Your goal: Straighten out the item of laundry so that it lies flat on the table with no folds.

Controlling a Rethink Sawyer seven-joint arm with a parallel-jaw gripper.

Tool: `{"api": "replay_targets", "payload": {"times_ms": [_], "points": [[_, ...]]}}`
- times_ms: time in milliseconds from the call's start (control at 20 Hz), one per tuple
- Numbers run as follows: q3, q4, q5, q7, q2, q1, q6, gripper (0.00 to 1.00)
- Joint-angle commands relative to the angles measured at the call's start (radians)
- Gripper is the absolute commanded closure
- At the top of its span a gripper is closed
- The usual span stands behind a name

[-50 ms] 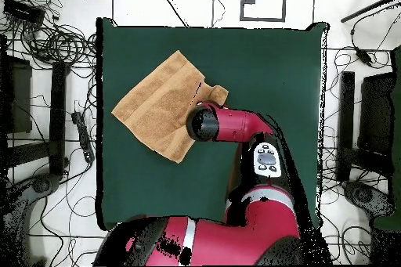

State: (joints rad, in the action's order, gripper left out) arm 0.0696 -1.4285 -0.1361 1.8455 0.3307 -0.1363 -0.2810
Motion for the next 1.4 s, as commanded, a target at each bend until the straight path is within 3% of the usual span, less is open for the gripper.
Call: {"api": "replay_targets", "payload": {"times_ms": [50, 400, 950, 1400], "points": [[-0.07, 0.039, -0.041, 0.064, -0.115, -0.006, 0.054, 1.0], [-0.065, 0.053, -0.055, 0.048, -0.117, -0.001, 0.045, 1.0], [-0.012, -0.063, -0.116, 0.024, 0.012, -0.016, -0.014, 1.0], [-0.017, -0.077, -0.172, 0.017, 0.045, -0.028, -0.036, 1.0]]}}
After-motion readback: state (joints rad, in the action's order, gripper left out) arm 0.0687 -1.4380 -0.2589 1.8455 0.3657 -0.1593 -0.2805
